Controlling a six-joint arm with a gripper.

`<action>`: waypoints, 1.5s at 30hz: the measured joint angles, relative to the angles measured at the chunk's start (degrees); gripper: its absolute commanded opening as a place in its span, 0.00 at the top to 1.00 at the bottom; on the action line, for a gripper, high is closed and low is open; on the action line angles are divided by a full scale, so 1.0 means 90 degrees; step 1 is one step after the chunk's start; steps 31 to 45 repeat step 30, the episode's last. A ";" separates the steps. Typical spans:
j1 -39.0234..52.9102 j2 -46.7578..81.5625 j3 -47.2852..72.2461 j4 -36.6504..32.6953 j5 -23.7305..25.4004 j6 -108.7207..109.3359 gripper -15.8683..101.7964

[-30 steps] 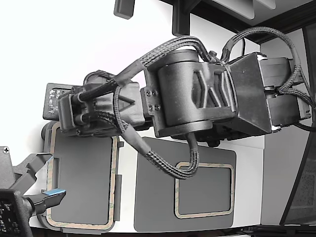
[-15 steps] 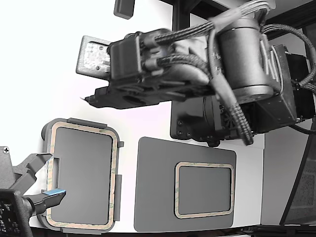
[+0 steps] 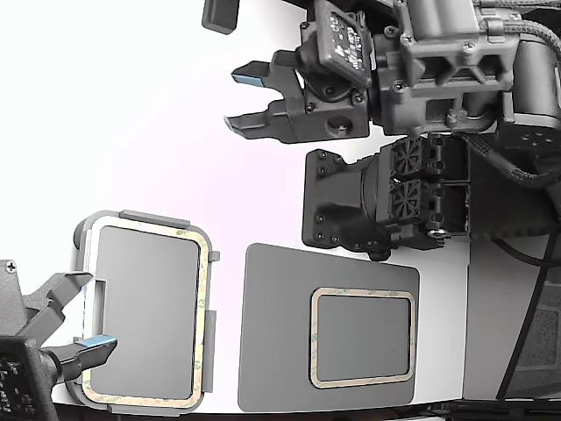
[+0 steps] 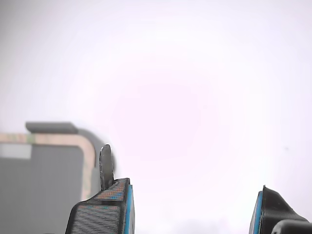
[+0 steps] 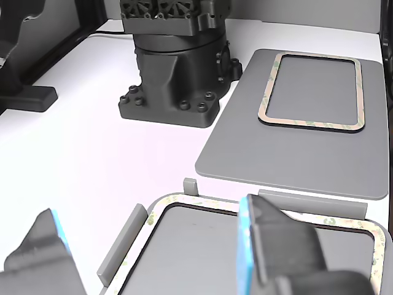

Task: Move top rectangular frame to the holder.

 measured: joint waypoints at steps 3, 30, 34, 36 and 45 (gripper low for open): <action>-0.0039 0.0889 0.1162 -0.0586 0.0000 0.0107 0.02; -0.0049 0.4922 0.5234 -0.1211 0.0664 0.0420 0.02; -0.0049 0.4922 0.5234 -0.1211 0.0664 0.0420 0.02; -0.0049 0.4922 0.5234 -0.1211 0.0664 0.0420 0.02; -0.0049 0.4922 0.5234 -0.1211 0.0664 0.0420 0.02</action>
